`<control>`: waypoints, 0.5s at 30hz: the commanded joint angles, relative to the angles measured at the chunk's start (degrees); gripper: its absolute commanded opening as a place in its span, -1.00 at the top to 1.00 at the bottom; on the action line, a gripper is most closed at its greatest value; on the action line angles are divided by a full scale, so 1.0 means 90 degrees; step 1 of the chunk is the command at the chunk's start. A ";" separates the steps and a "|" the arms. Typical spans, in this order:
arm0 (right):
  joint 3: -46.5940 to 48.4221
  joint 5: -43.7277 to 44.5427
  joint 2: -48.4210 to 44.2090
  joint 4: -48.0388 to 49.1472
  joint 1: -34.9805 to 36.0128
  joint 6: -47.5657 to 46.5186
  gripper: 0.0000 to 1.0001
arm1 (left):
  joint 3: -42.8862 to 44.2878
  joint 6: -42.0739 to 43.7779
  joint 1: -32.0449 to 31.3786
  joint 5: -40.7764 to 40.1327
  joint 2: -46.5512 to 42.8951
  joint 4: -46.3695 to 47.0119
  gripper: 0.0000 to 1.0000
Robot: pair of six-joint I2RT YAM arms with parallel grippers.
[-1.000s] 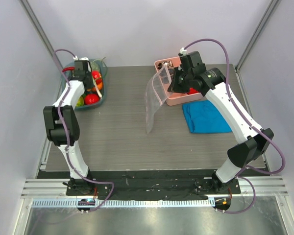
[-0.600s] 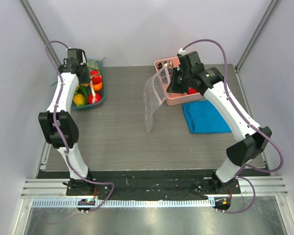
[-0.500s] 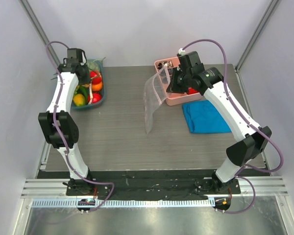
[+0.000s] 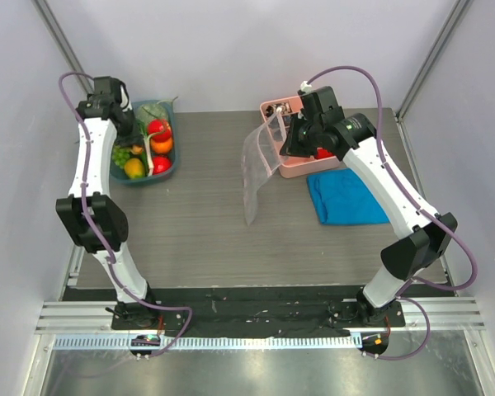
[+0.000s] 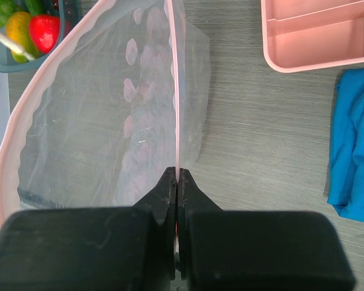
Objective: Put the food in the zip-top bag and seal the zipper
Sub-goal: Pick up the fake food from the bin.
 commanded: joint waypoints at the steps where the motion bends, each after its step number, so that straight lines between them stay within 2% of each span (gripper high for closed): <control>1: 0.0290 -0.0110 0.0025 0.0248 -0.0016 -0.0055 0.99 | 0.0265 -0.0124 0.0085 0.0434 -0.0706 -0.0531 1.00; 6: 0.0378 -0.0227 0.0171 0.0306 -0.0026 -0.0036 0.98 | 0.0030 -0.0016 0.0260 0.1712 -0.0737 -0.0805 1.00; 15: 0.0329 -0.0277 0.0133 0.0316 -0.0016 -0.0006 0.99 | 0.0401 -0.0495 0.1305 0.3471 -0.0413 -0.0865 1.00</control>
